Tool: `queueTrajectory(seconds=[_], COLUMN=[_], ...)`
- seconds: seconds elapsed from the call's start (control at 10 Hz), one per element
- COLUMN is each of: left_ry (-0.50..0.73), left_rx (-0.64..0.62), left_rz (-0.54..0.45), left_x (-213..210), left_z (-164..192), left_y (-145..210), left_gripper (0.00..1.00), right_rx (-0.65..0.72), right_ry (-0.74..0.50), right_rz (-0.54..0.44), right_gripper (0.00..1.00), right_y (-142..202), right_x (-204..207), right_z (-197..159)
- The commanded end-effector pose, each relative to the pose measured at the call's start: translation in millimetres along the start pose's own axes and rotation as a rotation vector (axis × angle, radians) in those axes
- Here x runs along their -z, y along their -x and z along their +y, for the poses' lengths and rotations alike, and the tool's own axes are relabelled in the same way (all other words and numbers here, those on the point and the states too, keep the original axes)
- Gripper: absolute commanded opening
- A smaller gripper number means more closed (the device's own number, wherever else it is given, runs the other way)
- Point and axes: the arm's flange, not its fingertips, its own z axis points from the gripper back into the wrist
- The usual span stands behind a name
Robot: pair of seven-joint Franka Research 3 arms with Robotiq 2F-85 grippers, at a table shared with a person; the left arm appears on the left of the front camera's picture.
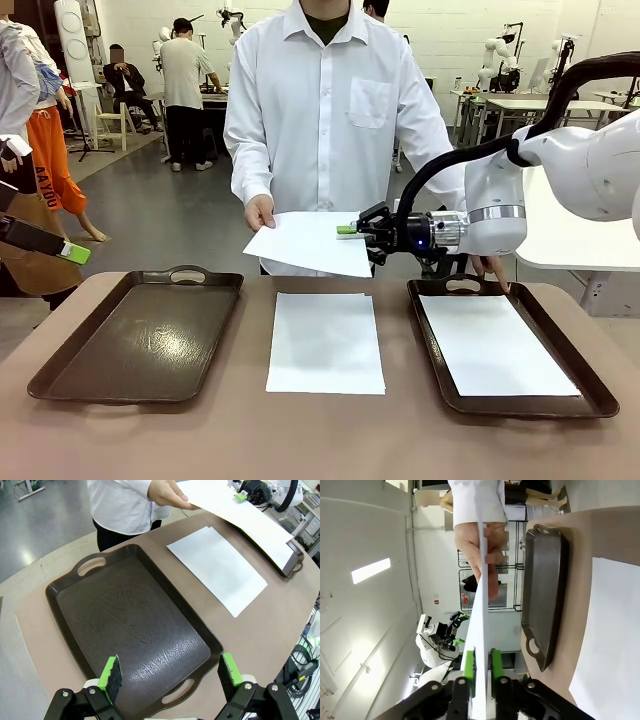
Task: Sort the A4 documents.
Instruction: Receive the A4 Paper.
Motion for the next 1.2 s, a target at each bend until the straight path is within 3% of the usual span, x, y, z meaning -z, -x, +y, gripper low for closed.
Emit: queueTrajectory(seconds=[0.0,0.1,0.2,0.8,0.9,1.0,1.1], left_ry=[0.019,0.019,0.019,0.019,0.019,0.019,0.019], left_rx=[0.011,0.011,0.011,0.011,0.011,0.011,0.011], left_rz=[-0.012,-0.012,-0.012,-0.012,-0.012,-0.012,-0.012], left_x=[1.2,1.2,1.2,1.2,1.2,1.2,1.2], left_z=[2.4,2.4,2.4,2.4,2.4,2.4,2.4], left_y=[2.0,2.0,2.0,2.0,2.0,2.0,2.0], left_gripper=[1.0,1.0,1.0,1.0,1.0,1.0,1.0], right_rx=[0.011,0.013,0.014,0.032,0.046,0.044,0.015], right_ry=[-0.023,-0.027,-0.031,-0.047,-0.056,-0.165,-0.021], right_rz=[-0.037,-0.039,-0.043,-0.019,0.004,0.167,-0.001], right_gripper=[0.02,0.11,0.0,0.0,0.0,0.0,0.0], right_y=[1.8,1.1,0.0,2.0,3.7,10.2,0.4], right_x=[3.8,3.3,3.2,3.3,2.7,4.3,1.1], right_z=[-1.0,-1.1,-1.4,-2.8,-2.0,4.1,-1.5])
